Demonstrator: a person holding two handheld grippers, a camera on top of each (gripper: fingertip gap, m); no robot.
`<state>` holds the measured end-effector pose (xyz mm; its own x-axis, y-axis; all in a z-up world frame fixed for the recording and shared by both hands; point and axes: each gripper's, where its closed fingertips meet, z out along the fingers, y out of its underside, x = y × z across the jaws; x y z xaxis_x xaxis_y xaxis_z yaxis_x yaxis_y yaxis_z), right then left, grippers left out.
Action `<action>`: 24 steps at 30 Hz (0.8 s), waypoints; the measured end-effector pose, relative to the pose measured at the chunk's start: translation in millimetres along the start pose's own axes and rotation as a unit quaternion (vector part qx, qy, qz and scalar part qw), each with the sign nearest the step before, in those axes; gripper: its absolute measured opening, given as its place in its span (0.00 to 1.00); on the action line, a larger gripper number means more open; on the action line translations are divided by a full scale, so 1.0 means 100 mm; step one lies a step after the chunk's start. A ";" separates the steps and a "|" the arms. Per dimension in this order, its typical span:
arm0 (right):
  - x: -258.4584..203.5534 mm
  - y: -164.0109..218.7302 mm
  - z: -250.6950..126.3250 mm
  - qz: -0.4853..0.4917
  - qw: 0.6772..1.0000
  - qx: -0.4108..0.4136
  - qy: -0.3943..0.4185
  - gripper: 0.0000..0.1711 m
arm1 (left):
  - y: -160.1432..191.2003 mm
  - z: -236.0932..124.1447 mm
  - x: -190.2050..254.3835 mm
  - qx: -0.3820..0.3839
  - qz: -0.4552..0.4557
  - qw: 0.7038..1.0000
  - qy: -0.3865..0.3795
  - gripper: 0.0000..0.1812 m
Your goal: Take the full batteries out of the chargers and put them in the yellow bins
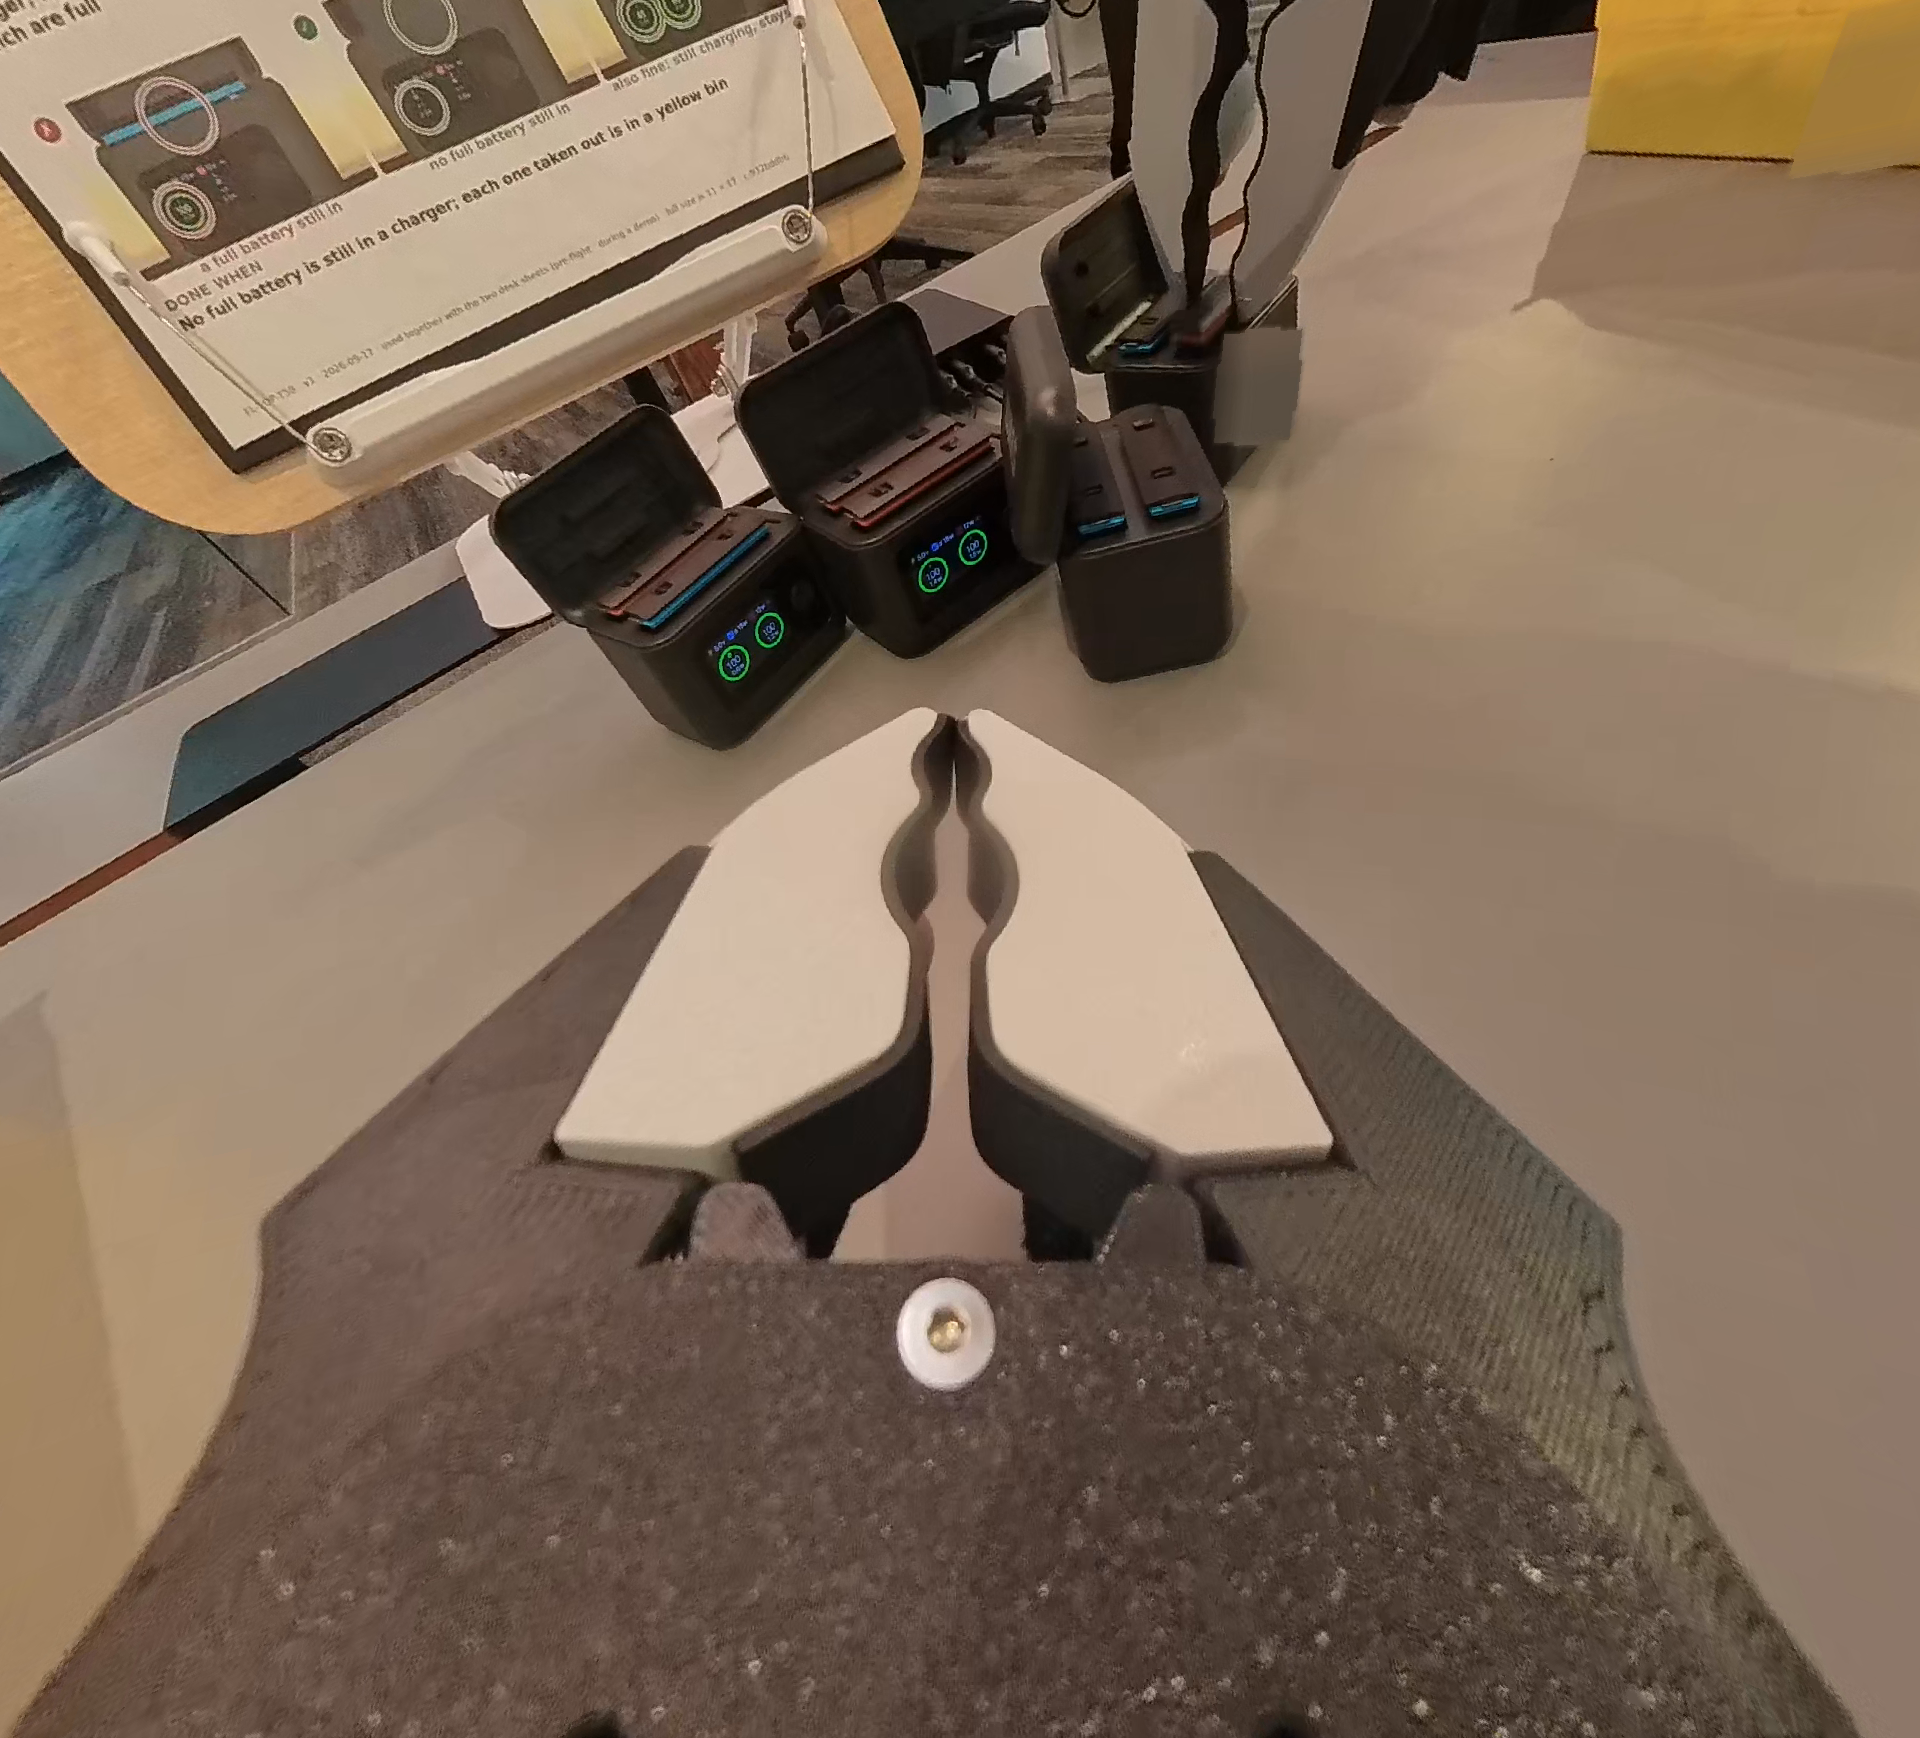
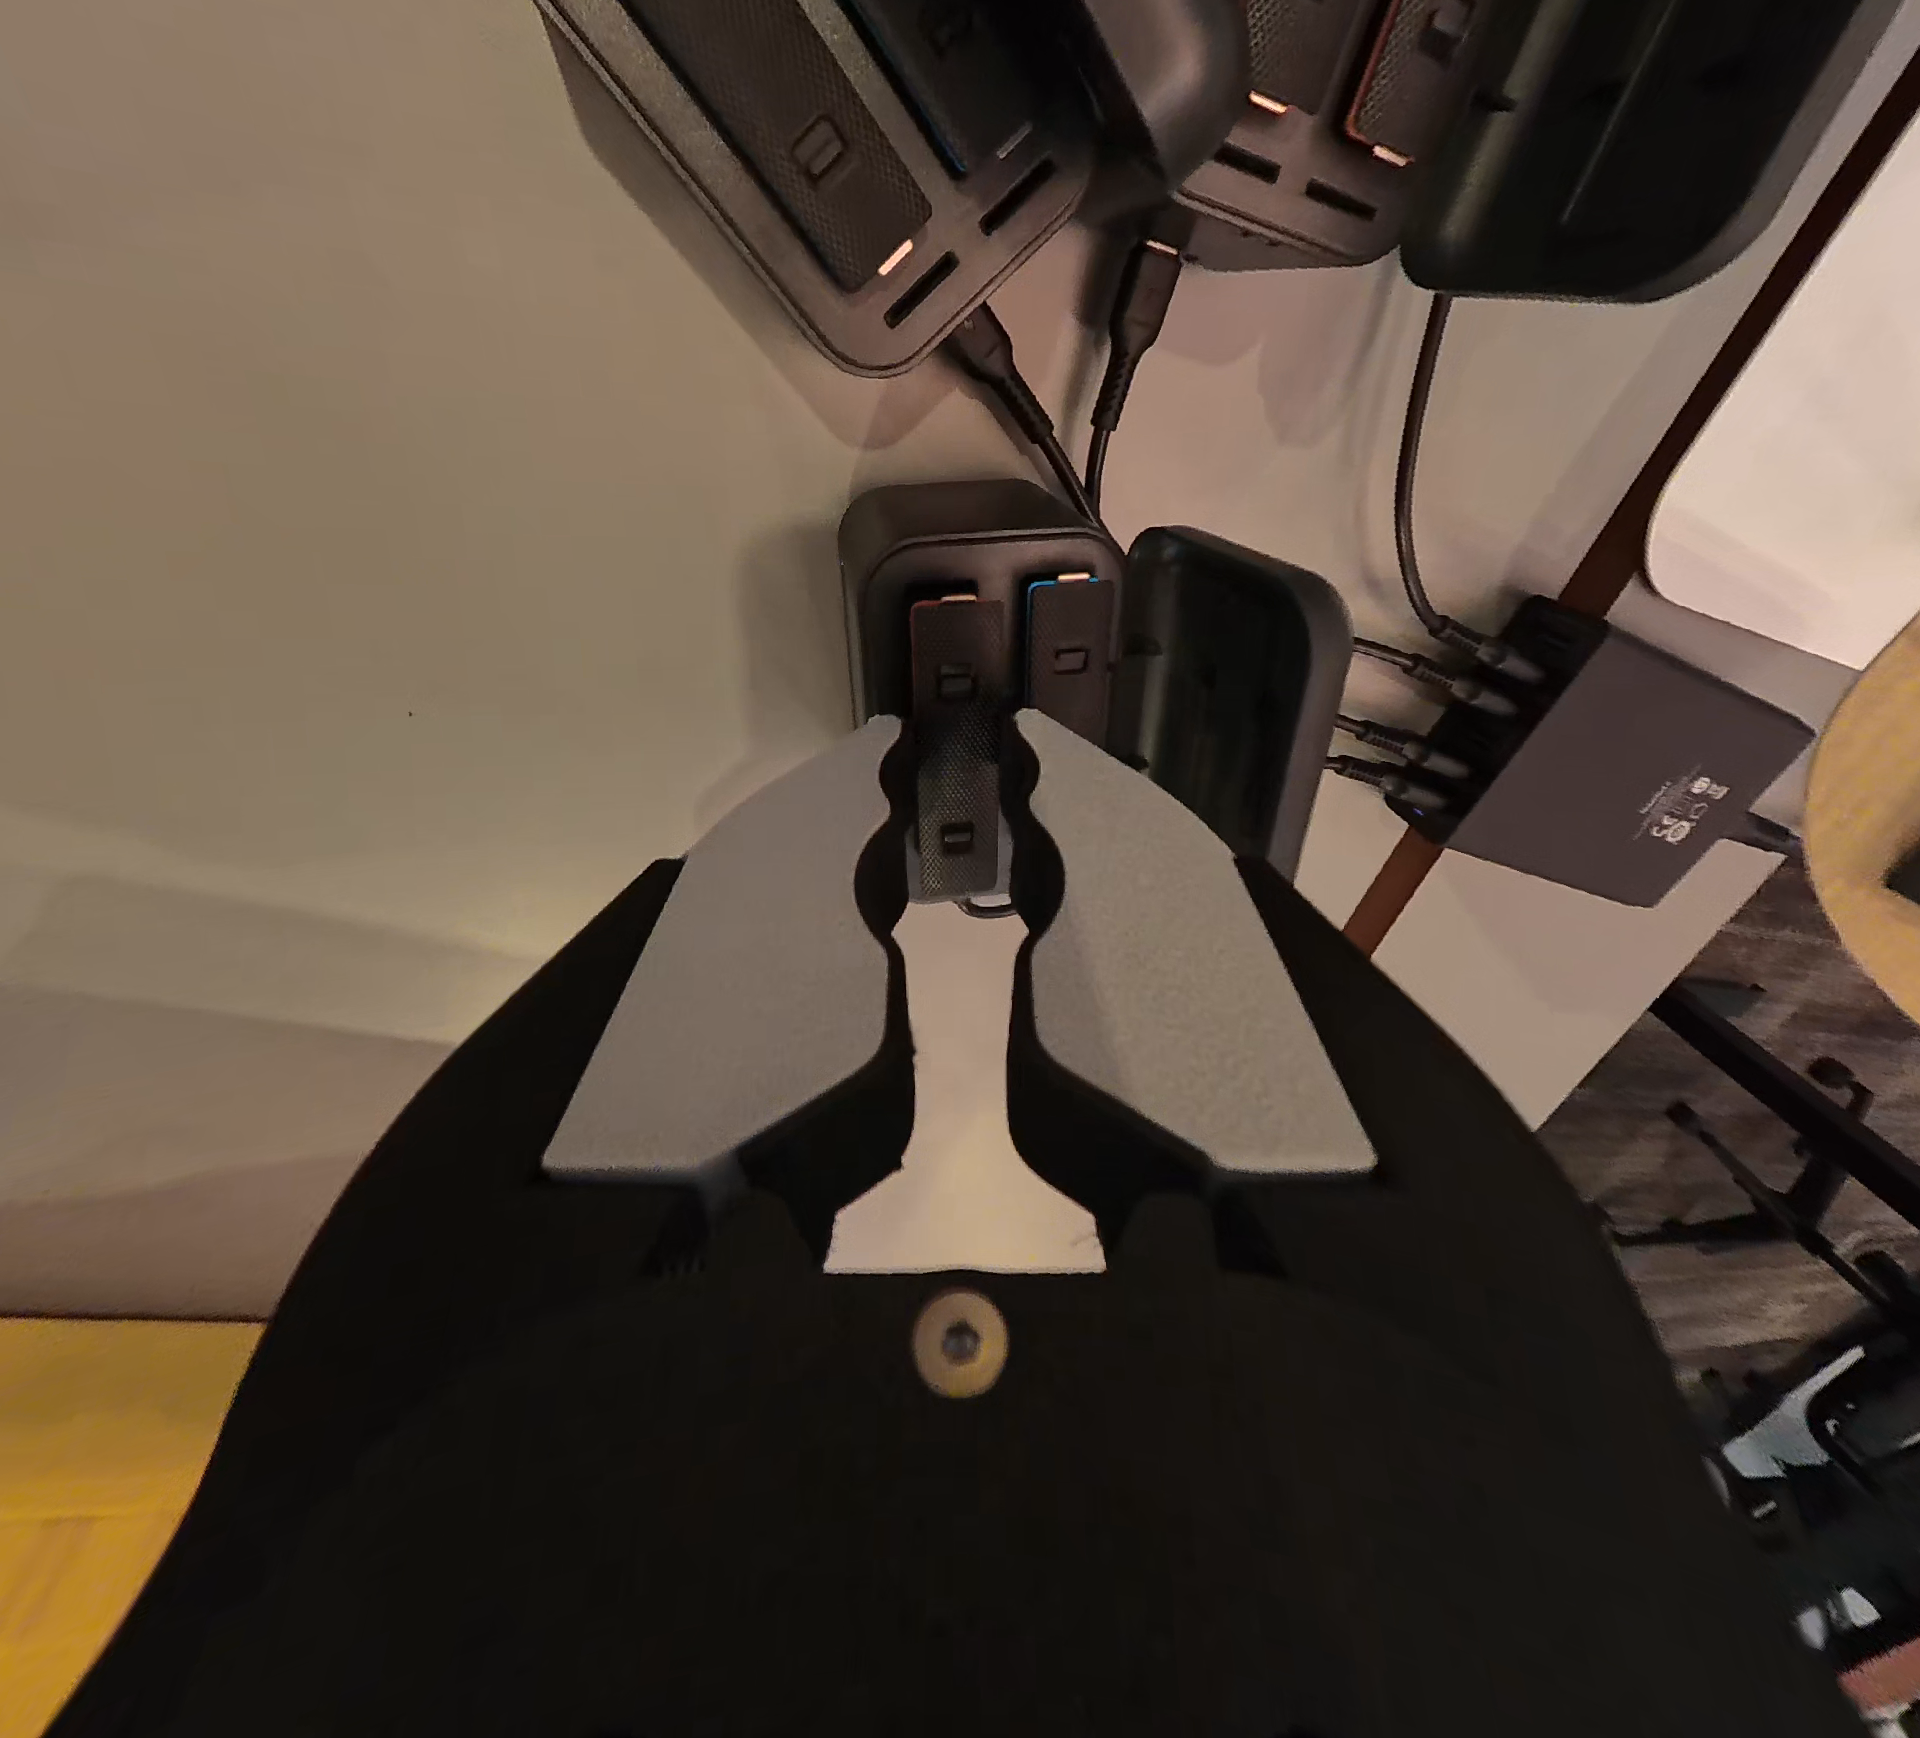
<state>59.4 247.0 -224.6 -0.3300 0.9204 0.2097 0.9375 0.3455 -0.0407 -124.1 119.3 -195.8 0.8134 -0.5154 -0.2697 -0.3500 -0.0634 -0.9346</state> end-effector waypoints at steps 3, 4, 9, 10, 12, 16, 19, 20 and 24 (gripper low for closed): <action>0.00 0.00 -0.01 0.007 1.000 0.005 0.005 0.10 | 0.00 0.00 0.00 0.000 0.002 1.000 0.000 0.00; -0.01 -0.01 -0.02 0.009 1.000 0.008 0.006 0.11 | 0.00 0.00 0.00 0.000 0.002 1.000 0.000 0.00; -0.02 -0.02 -0.04 0.017 1.000 0.019 0.010 0.06 | 0.00 0.00 0.02 -0.001 0.007 1.000 0.002 0.00; -0.02 -0.02 -0.04 0.022 0.999 0.022 0.008 0.05 | 0.01 0.00 0.02 -0.002 0.008 1.000 0.002 0.00; -0.03 -0.02 -0.04 0.032 0.999 0.027 0.004 0.04 | 0.01 0.00 0.02 -0.002 0.010 1.000 0.002 0.00; -0.03 -0.02 -0.06 0.051 0.998 0.039 -0.003 0.00 | 0.01 0.00 0.03 -0.004 0.013 1.000 0.002 0.00; 0.01 -0.03 -0.09 0.060 0.997 0.048 0.001 0.00 | 0.02 0.01 0.03 -0.006 0.014 1.000 0.003 0.00; 0.03 -0.02 -0.09 0.062 0.997 0.046 0.006 0.00 | 0.02 0.01 0.03 -0.006 0.015 1.000 0.003 0.00; 0.06 -0.04 -0.09 0.066 0.996 0.050 0.005 0.00 | 0.03 0.01 0.04 -0.008 0.017 1.000 0.004 0.00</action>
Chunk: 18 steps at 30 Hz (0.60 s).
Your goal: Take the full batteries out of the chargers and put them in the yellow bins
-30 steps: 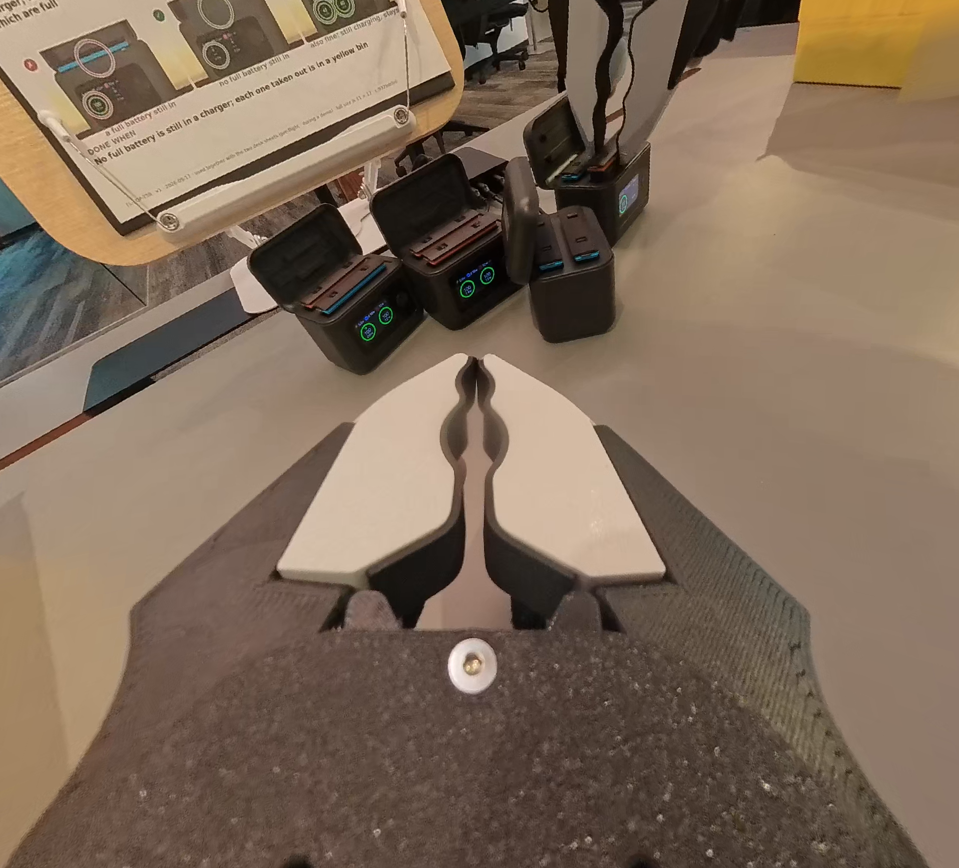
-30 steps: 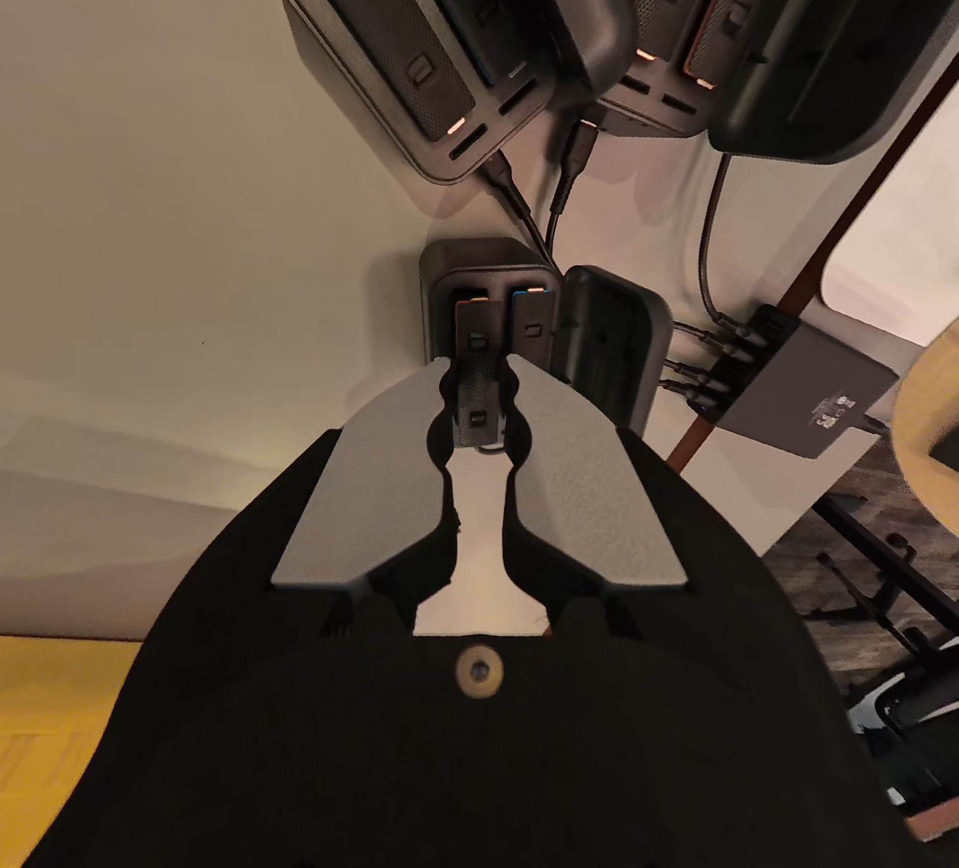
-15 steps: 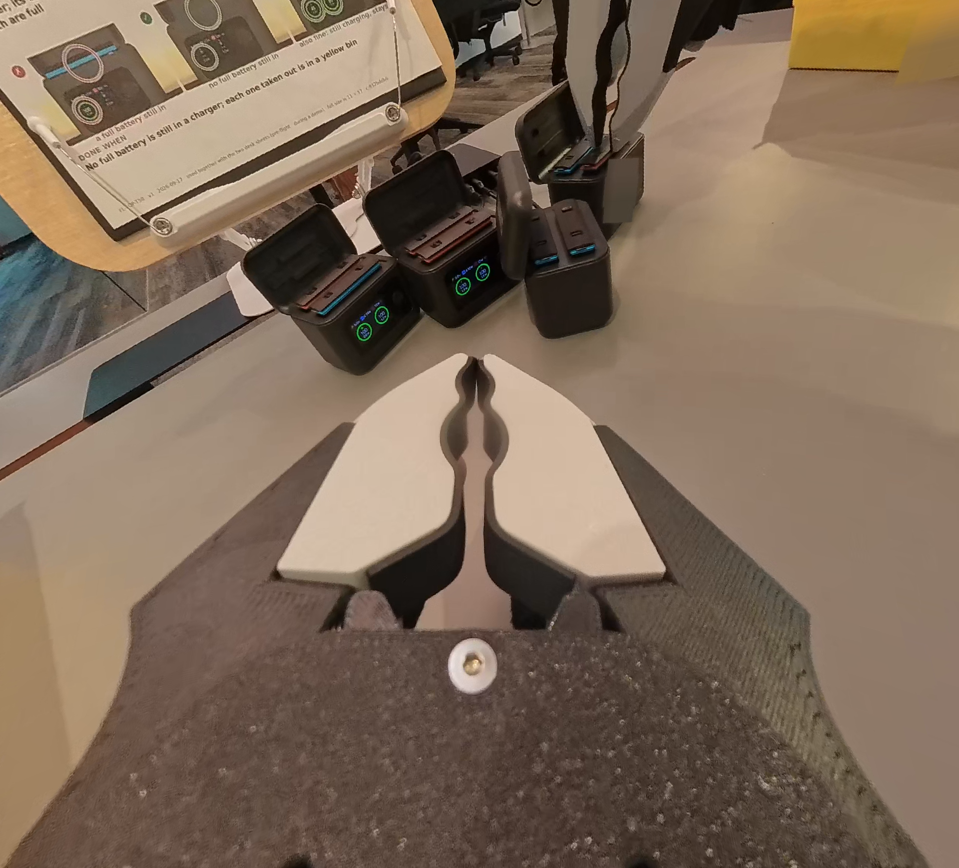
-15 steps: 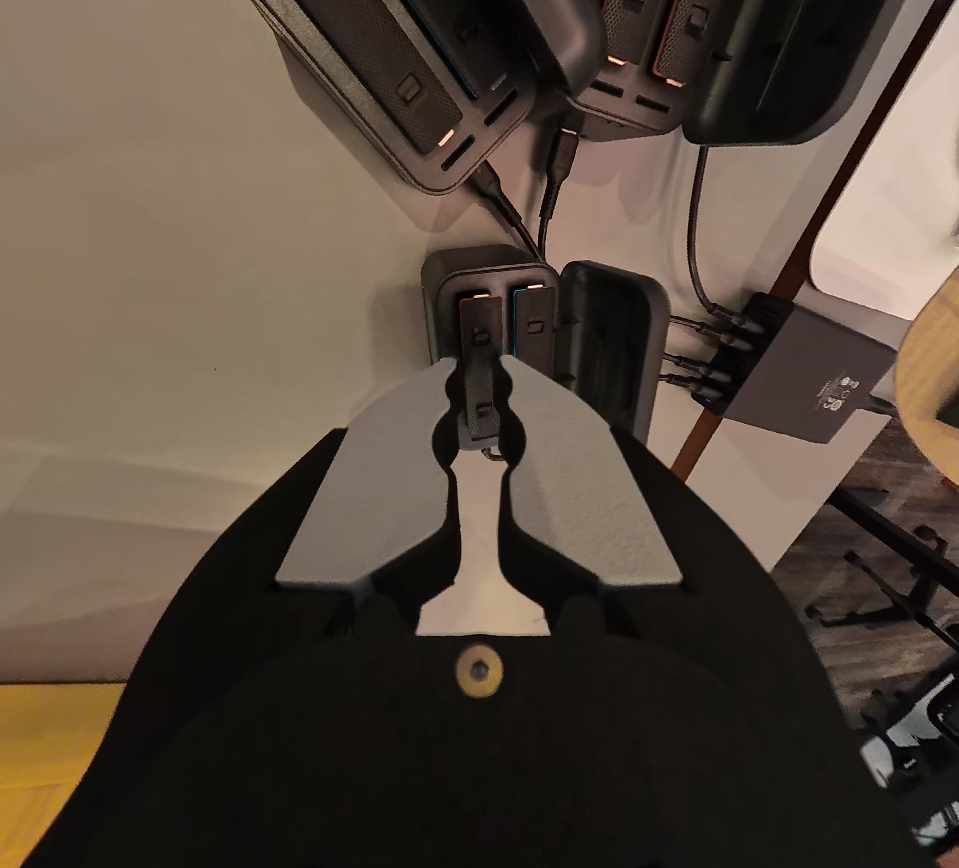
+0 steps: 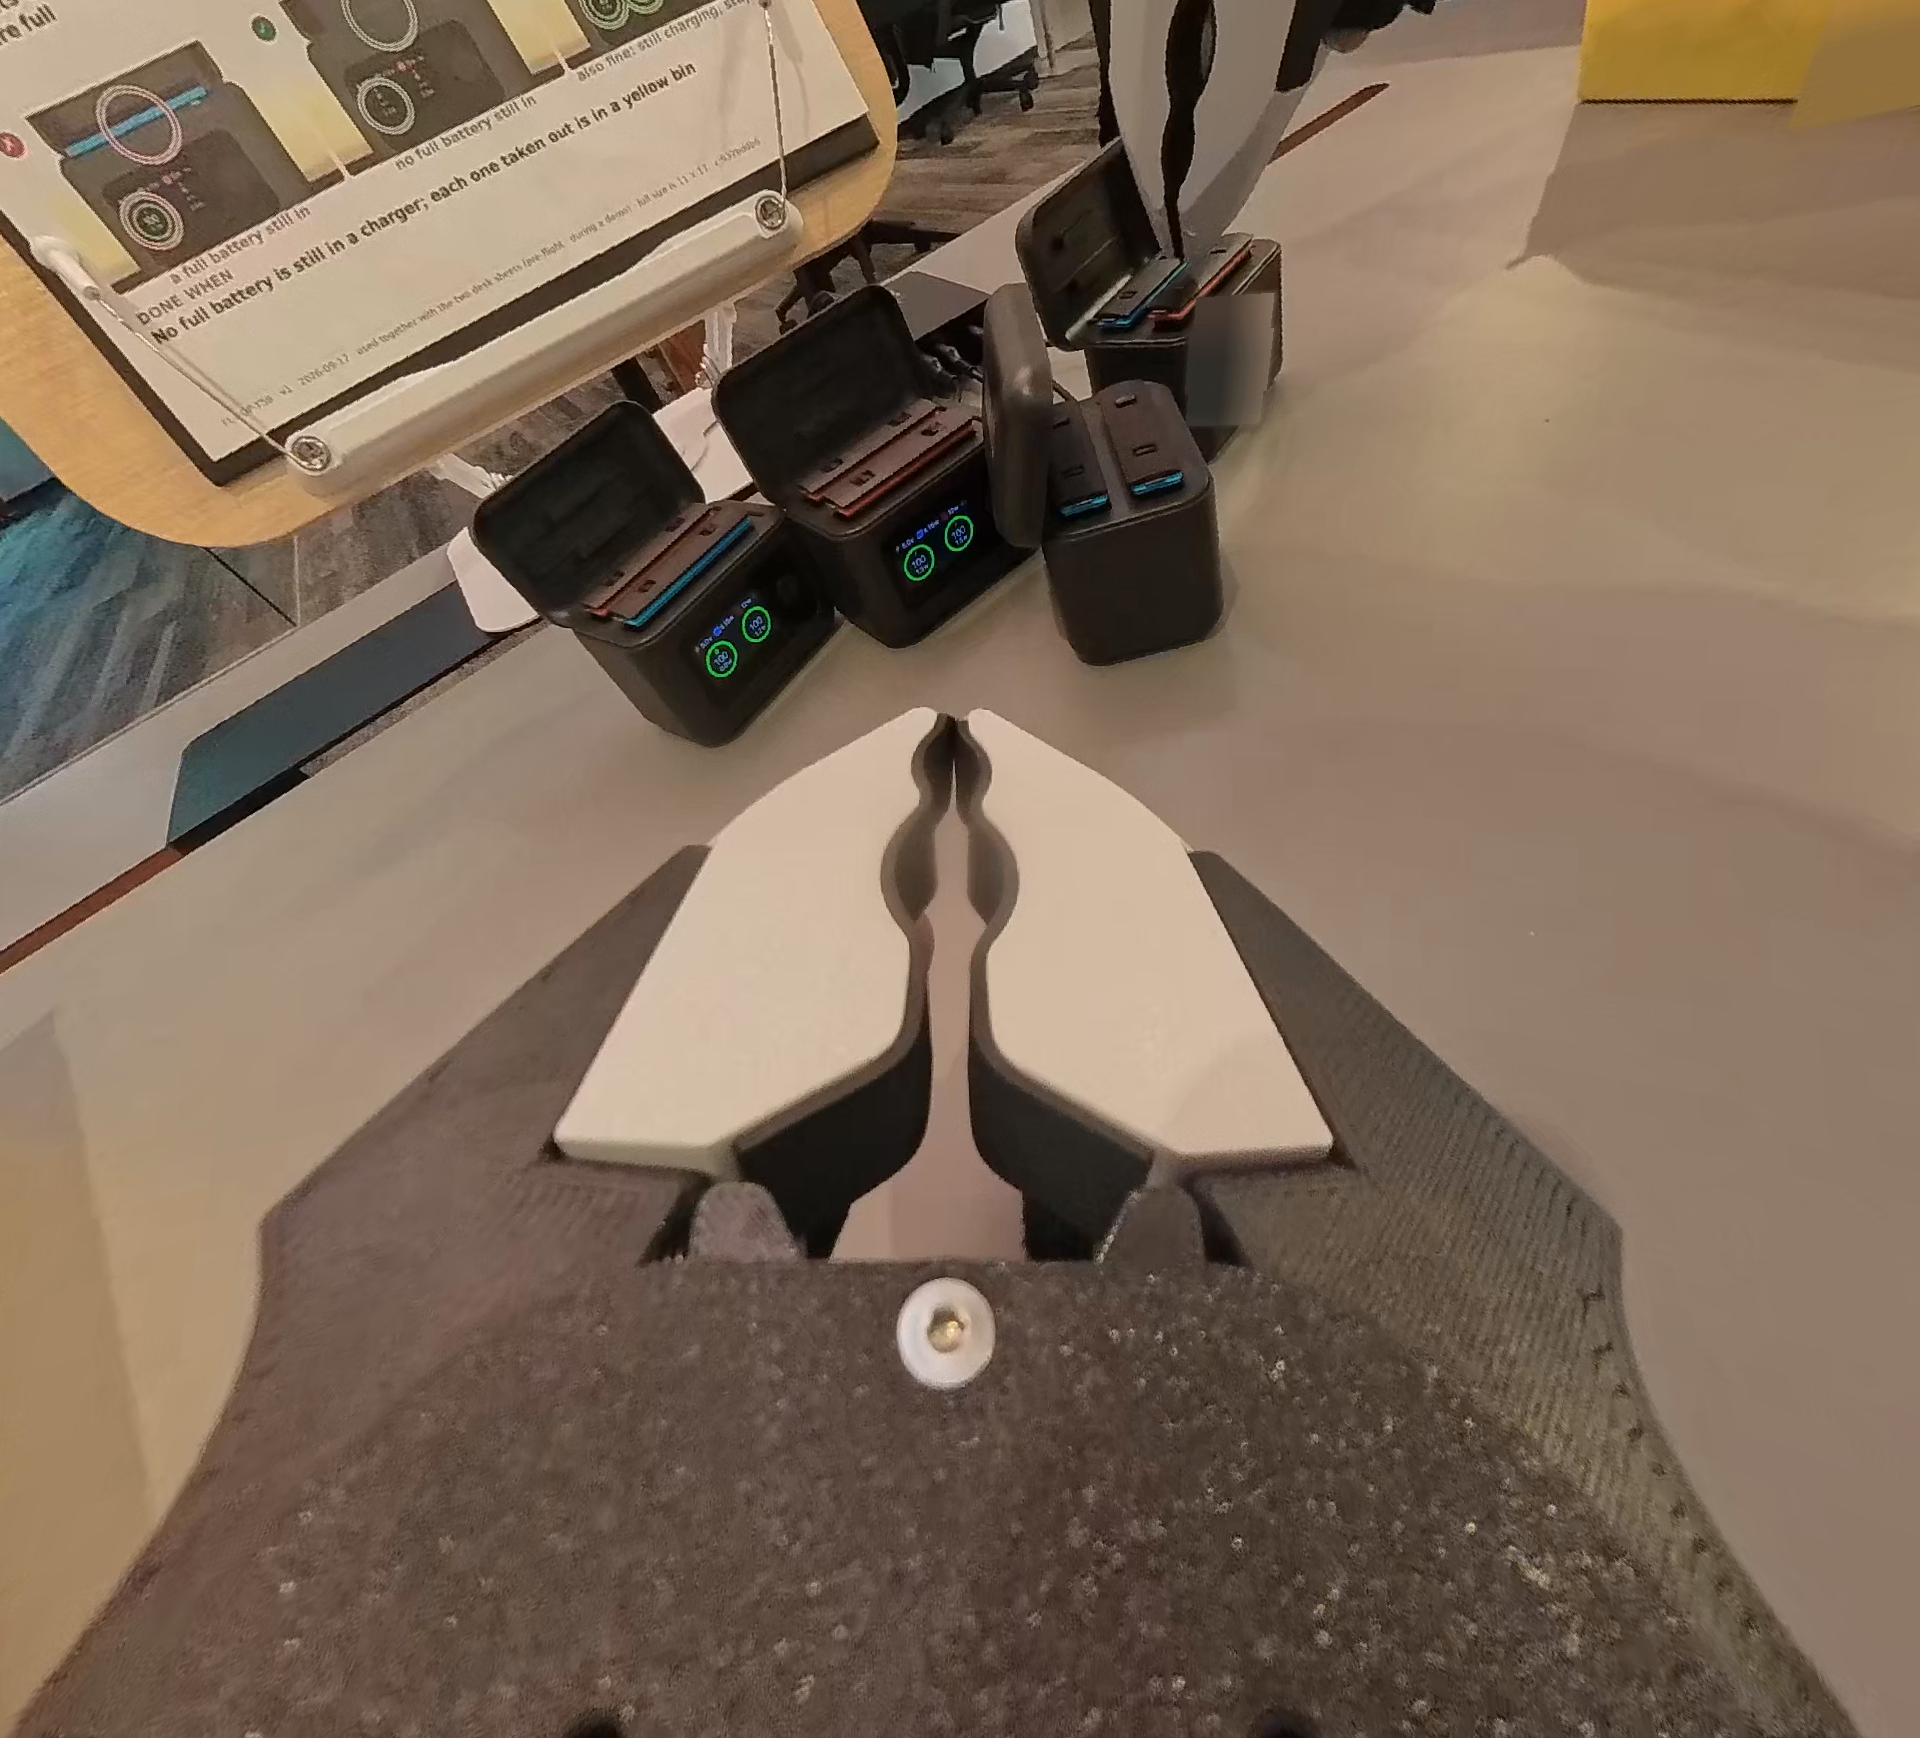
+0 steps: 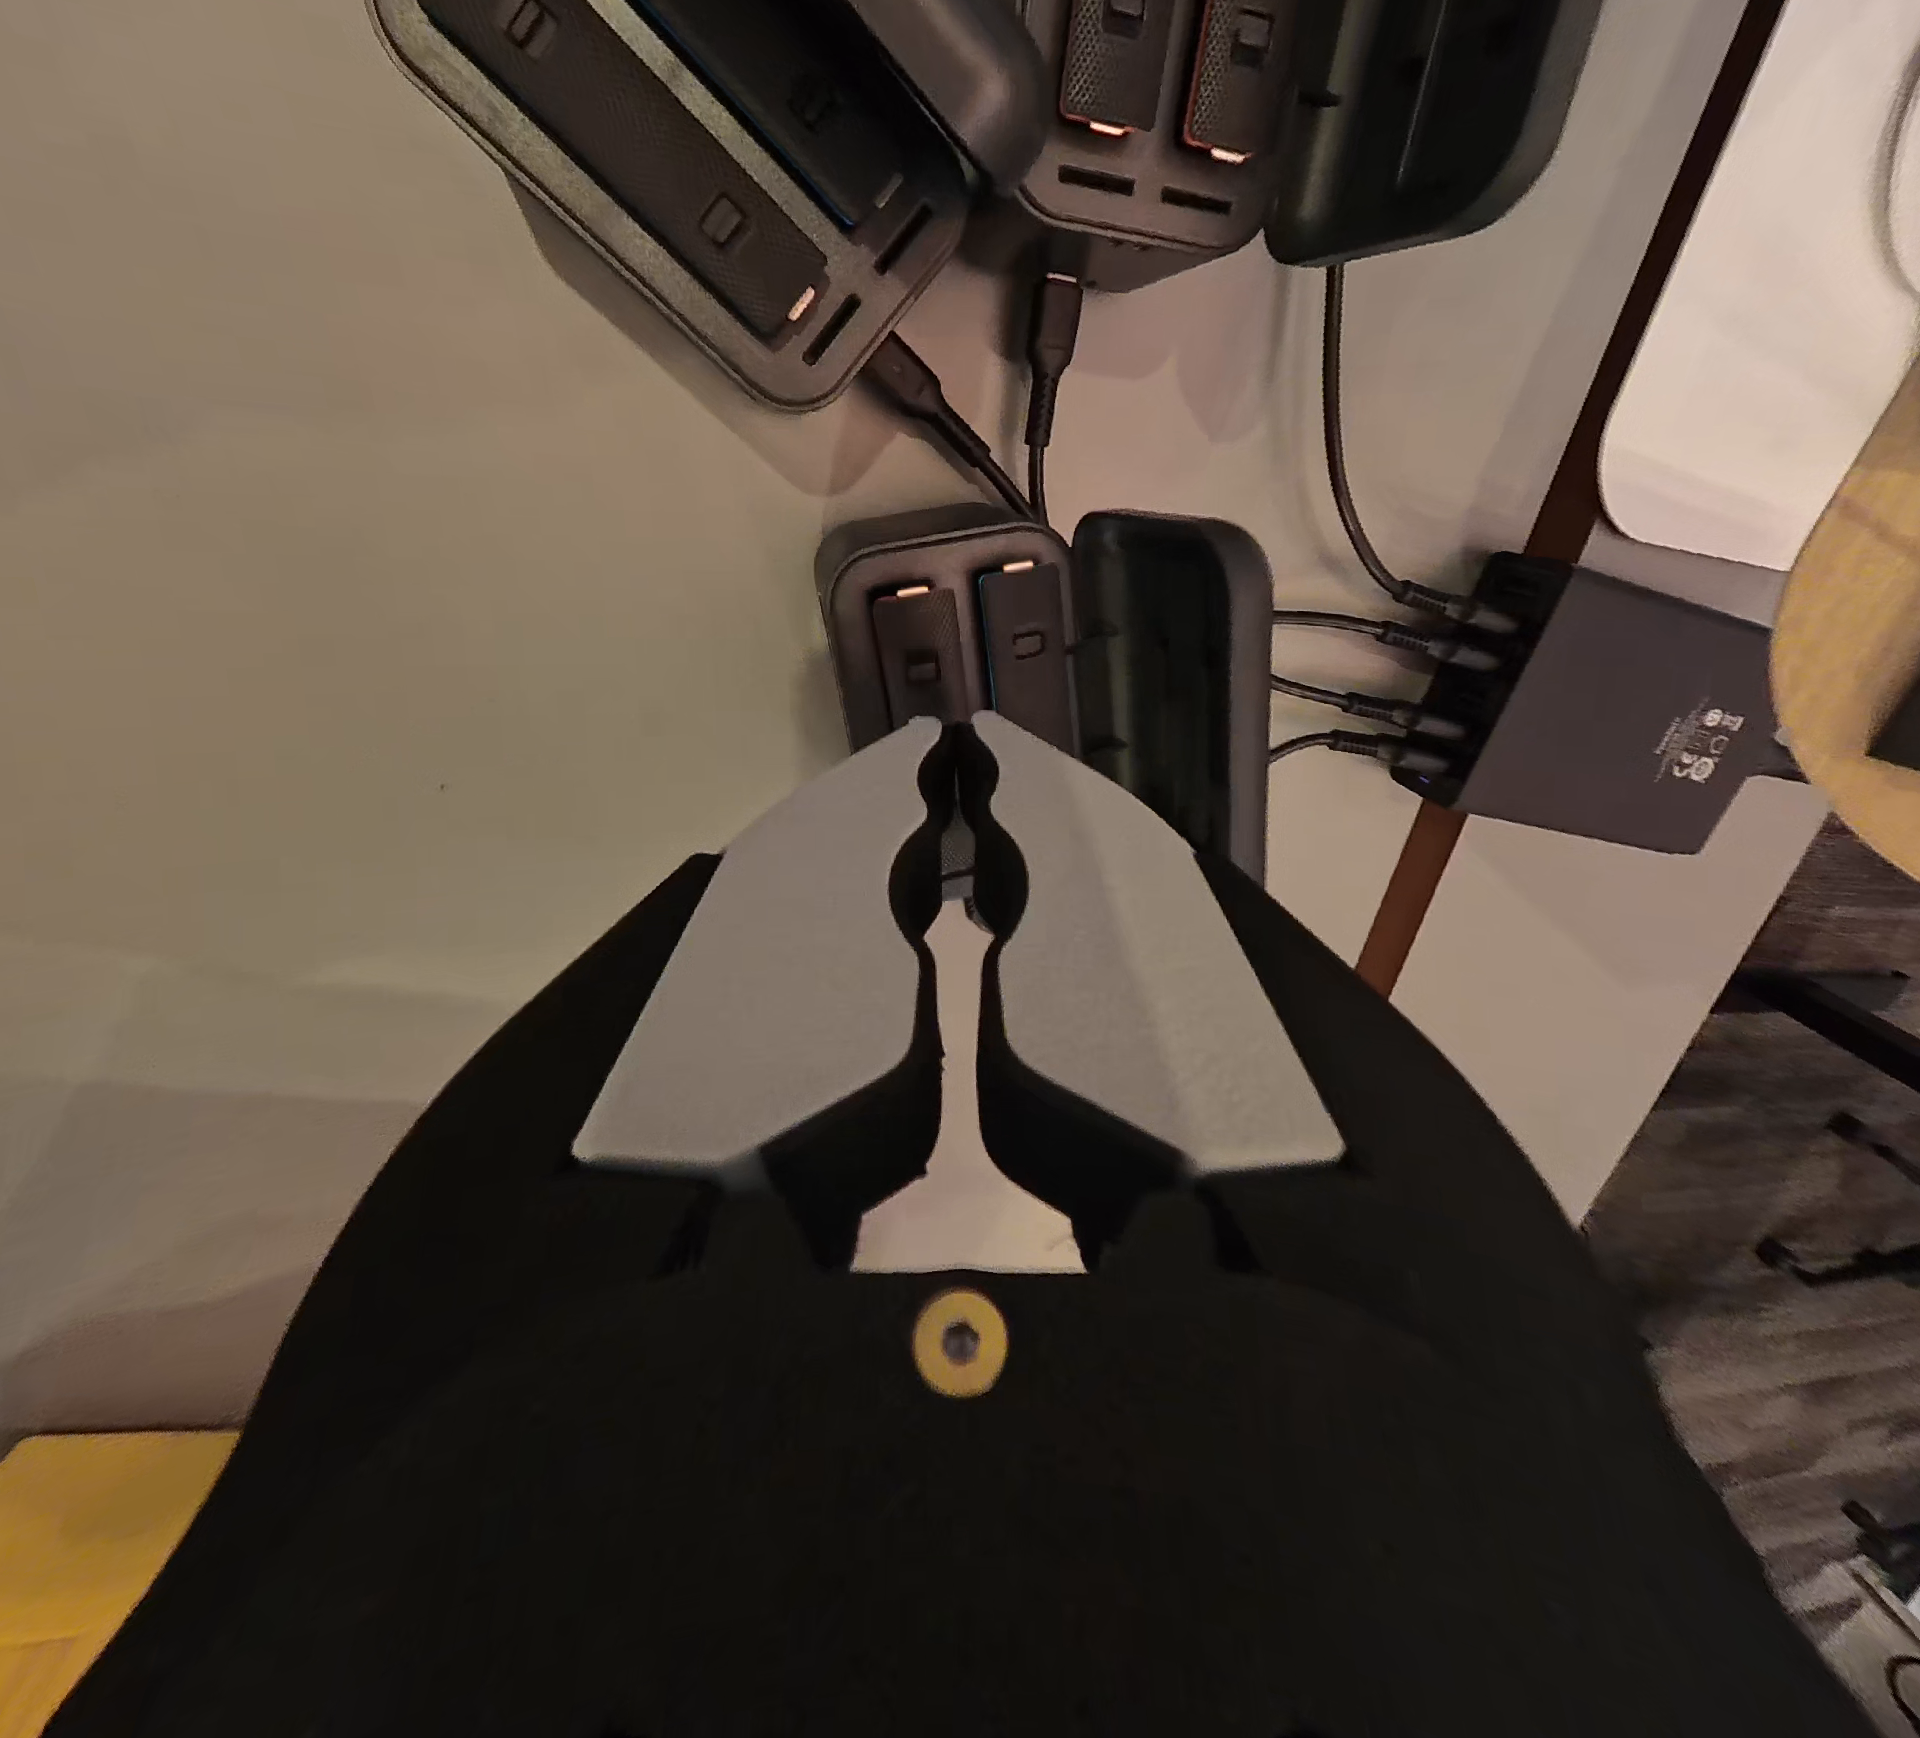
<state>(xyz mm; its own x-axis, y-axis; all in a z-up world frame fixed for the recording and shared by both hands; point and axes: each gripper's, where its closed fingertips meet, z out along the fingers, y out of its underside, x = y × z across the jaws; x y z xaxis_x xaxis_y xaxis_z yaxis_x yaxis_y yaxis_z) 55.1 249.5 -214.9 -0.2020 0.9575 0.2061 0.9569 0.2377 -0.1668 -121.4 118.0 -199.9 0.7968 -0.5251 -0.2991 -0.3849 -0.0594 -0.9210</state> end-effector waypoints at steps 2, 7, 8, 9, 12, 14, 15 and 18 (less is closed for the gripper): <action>-0.02 -0.01 0.02 0.001 1.000 0.000 -0.007 0.00 | 0.00 0.00 0.00 0.000 0.000 1.000 0.000 0.00; -0.04 0.00 0.05 -0.008 1.000 -0.021 -0.020 0.00 | 0.00 0.00 0.01 -0.001 0.000 1.000 0.003 0.00; -0.05 0.00 0.05 -0.006 0.999 -0.026 -0.025 0.00 | 0.01 0.01 0.01 -0.002 0.002 1.000 0.004 0.00; -0.05 0.01 0.05 -0.008 0.999 -0.031 -0.029 0.00 | 0.01 0.01 0.02 -0.003 0.004 1.000 0.005 0.00; -0.06 0.01 0.05 -0.018 0.997 -0.055 -0.042 0.00 | 0.01 0.02 0.04 -0.003 0.010 1.000 0.006 0.00; -0.06 0.01 0.05 -0.018 0.996 -0.064 -0.052 0.00 | 0.00 0.01 0.04 -0.003 0.011 1.000 0.006 0.00; -0.06 0.01 0.05 -0.019 0.996 -0.066 -0.056 0.00 | 0.00 0.01 0.03 -0.002 0.010 1.000 0.005 0.00; -0.06 0.01 0.06 -0.025 0.995 -0.080 -0.060 0.00 | -0.02 0.00 0.02 0.002 0.005 1.000 0.002 0.00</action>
<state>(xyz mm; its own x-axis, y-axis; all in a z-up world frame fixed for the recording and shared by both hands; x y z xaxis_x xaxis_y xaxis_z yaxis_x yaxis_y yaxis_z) 56.1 245.1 -221.6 -0.2641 0.9600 0.0926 0.9642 0.2653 -0.0007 -119.5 117.1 -198.9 0.7908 -0.5293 -0.3074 -0.3911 -0.0507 -0.9189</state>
